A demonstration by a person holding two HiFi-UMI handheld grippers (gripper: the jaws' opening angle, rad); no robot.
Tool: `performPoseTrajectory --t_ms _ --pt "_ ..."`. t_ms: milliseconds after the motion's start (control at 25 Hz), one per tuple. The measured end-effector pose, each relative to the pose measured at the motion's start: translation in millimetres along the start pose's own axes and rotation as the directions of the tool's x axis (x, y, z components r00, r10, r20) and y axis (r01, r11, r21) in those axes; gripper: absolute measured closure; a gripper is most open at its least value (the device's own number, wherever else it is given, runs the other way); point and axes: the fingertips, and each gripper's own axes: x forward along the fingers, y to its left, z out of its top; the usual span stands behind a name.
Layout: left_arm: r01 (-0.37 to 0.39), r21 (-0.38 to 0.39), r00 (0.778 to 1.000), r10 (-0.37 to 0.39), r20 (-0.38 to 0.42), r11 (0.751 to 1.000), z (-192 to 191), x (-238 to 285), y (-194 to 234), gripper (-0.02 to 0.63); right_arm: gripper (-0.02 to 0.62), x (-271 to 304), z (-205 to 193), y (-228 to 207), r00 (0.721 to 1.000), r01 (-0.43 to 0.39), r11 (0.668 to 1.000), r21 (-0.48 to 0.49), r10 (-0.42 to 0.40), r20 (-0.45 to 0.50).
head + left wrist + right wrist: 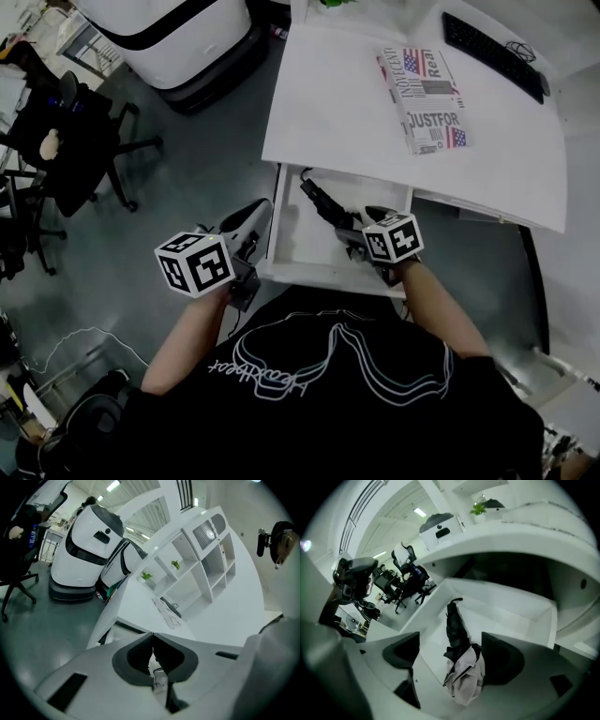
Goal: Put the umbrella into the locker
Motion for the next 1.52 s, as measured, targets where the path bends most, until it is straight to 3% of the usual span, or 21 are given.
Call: performPoseTrajectory --t_ms 160,320,520,600,720,800,960,1160,1520 --pt "0.045 0.061 0.999 -0.044 -0.013 0.997 9 7 -28 0.6 0.24 -51 30 18 0.982 -0.041 0.999 0.005 0.039 0.183" --pt "0.095 0.146 0.995 -0.091 -0.034 0.985 18 9 -56 0.6 0.328 -118 67 36 0.91 -0.062 0.998 -0.005 0.058 0.411" --pt "0.17 0.205 0.985 -0.164 -0.044 0.964 28 5 -95 0.6 0.434 -183 97 58 0.833 -0.028 0.997 -0.071 0.063 0.55" --pt "0.203 0.229 0.979 -0.197 -0.048 0.952 32 2 -113 0.6 0.45 -203 106 70 0.807 -0.021 0.995 -0.101 0.076 0.585" --pt "0.241 0.269 0.97 -0.237 -0.049 0.932 36 -2 -135 0.6 0.555 -227 116 86 0.767 -0.017 0.991 -0.13 0.096 0.635" --pt "0.258 0.298 0.966 -0.254 -0.051 0.919 37 -4 -147 0.6 0.591 -233 119 94 0.759 0.006 0.987 -0.162 0.101 0.643" --pt "0.276 0.358 0.96 -0.272 -0.064 0.892 35 -8 -162 0.6 0.591 -242 121 109 0.747 -0.001 0.979 -0.204 0.136 0.651" --pt "0.297 0.37 0.953 -0.3 -0.053 0.88 36 -12 -169 0.6 0.592 -260 130 129 0.676 -0.093 0.965 -0.244 0.241 0.697" --pt "0.284 0.383 0.955 -0.296 -0.026 0.879 33 -15 -168 0.6 0.592 -255 131 141 0.658 -0.158 0.945 -0.286 0.316 0.683"
